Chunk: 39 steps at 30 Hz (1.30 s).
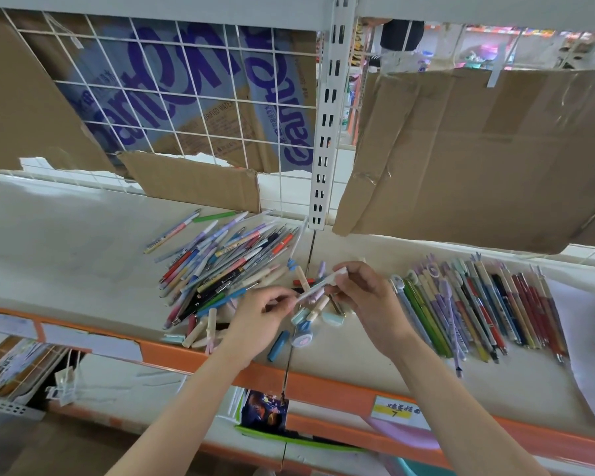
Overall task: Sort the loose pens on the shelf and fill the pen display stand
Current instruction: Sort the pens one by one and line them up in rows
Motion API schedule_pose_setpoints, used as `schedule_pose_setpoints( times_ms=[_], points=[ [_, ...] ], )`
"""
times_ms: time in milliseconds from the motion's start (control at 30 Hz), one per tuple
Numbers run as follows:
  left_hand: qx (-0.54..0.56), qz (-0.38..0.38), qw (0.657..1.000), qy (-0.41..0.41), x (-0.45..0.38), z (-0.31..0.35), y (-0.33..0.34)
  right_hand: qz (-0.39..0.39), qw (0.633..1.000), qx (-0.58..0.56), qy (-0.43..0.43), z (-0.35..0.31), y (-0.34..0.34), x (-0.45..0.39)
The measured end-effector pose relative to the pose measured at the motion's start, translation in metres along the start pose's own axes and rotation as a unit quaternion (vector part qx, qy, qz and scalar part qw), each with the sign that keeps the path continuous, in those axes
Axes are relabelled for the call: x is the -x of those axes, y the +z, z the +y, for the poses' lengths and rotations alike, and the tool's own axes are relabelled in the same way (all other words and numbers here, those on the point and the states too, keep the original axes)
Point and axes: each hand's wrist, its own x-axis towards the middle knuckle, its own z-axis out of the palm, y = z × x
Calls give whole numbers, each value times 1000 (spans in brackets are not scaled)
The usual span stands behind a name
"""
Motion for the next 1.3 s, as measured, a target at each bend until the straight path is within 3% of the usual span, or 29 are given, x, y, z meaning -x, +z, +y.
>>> schedule_pose_setpoints(
  times_ms=[100,267,367,500,633,800,1067,1167,1300],
  points=[
    [82,-22,995,-50,-3,4,8,8,1000,-12,8,0,-4,-1],
    [41,-36,998,9,-18,18,21,36,996,-83,-6,-7,-9,-4],
    [-66,-28,996,50,-28,12,16,84,993,59,-53,-18,-26,-9],
    [-174,41,982,53,-38,-8,1,160,887,430,-58,-22,-56,-13],
    [-248,92,962,63,-48,-22,-7,117,832,542,3,-5,-64,-5],
    [-264,74,961,34,-45,-34,-16,75,759,647,14,2,-69,-2],
    [-247,80,965,34,-37,-40,-29,94,751,653,37,-3,-67,-6],
    [-220,84,972,26,-35,-42,-34,98,781,617,-23,-4,-60,-4],
    [-189,115,975,22,-30,-43,-43,47,816,566,-108,0,-43,-6]
  ],
)
